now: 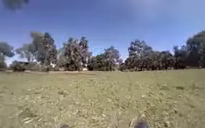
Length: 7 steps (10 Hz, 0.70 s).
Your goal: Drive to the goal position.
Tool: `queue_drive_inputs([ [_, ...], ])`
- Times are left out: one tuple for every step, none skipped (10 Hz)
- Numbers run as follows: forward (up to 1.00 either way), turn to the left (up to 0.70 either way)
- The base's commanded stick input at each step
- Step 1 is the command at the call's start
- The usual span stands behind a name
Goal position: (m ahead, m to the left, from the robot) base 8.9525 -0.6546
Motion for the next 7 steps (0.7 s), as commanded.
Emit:
queue_drive_inputs([
  [1.00, 0.00],
  [1.00, 0.00],
  [1.00, 0.00],
  [1.00, 0.00],
  [1.00, 0.00],
  [1.00, 0.00],
  [1.00, 0.00],
])
